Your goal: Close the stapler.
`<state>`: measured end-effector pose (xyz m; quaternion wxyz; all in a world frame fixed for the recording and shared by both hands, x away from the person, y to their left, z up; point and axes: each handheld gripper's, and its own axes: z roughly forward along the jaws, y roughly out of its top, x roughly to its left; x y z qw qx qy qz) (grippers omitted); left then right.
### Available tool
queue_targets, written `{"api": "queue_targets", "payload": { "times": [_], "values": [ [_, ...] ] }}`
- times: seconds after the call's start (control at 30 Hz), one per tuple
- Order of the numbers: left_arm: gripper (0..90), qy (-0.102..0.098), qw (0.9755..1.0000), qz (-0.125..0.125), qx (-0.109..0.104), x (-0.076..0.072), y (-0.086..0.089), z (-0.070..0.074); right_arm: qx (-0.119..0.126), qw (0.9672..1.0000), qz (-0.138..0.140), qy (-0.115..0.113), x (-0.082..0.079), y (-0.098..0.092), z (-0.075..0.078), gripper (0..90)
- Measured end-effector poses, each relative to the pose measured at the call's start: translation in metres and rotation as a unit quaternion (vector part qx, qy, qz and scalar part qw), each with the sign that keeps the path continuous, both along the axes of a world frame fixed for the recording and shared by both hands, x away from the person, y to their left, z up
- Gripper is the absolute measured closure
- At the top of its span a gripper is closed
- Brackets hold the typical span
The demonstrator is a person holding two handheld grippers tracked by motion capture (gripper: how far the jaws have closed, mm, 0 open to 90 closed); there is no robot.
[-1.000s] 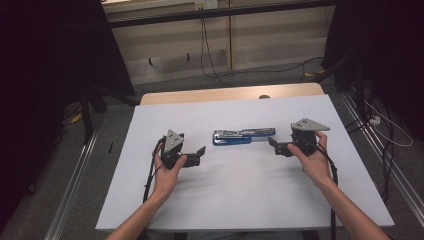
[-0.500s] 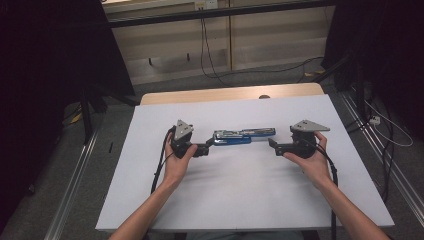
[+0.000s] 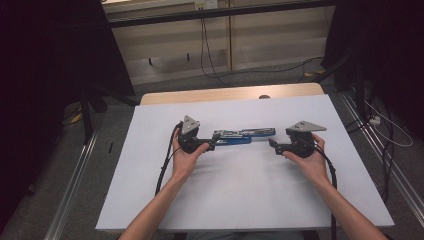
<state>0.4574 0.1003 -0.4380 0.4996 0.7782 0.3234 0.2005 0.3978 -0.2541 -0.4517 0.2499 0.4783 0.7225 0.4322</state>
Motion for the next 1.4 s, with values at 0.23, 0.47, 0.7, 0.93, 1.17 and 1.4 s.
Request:
{"api": "queue_targets", "payload": {
  "times": [0.23, 0.47, 0.7, 0.93, 1.17, 1.4],
  "values": [
    [4.7, 0.004, 0.9999, 0.016, -0.005, 0.002, 0.009, 0.000, -0.021, 0.9998, 0.002, -0.007, -0.003, -0.003, 0.003, 48.3],
    [5.3, 0.025, 0.9996, 0.012, 0.005, 0.001, 0.005, -0.010, -0.011, 0.9997, 0.023, -0.004, -0.003, -0.002, 0.002, 76.6],
    [13.9, 0.021, 0.9998, 0.002, 0.005, -0.003, 0.001, -0.007, -0.006, 0.9994, 0.032, 0.008, -0.003, -0.001, -0.001, 90.0],
    [33.4, 0.038, 0.9989, -0.015, 0.025, -0.003, -0.001, -0.012, -0.008, 0.9990, 0.043, 0.014, -0.002, 0.003, -0.002, 90.0],
    [58.3, 0.048, 0.9979, -0.039, 0.019, -0.004, -0.006, -0.014, -0.010, 0.9987, 0.044, 0.022, -0.002, 0.003, -0.003, 90.0],
    [85.9, 0.045, 0.9977, -0.046, 0.021, -0.001, -0.005, -0.015, -0.014, 0.9984, 0.048, 0.026, -0.001, 0.005, -0.004, 90.0]
  ]
}}
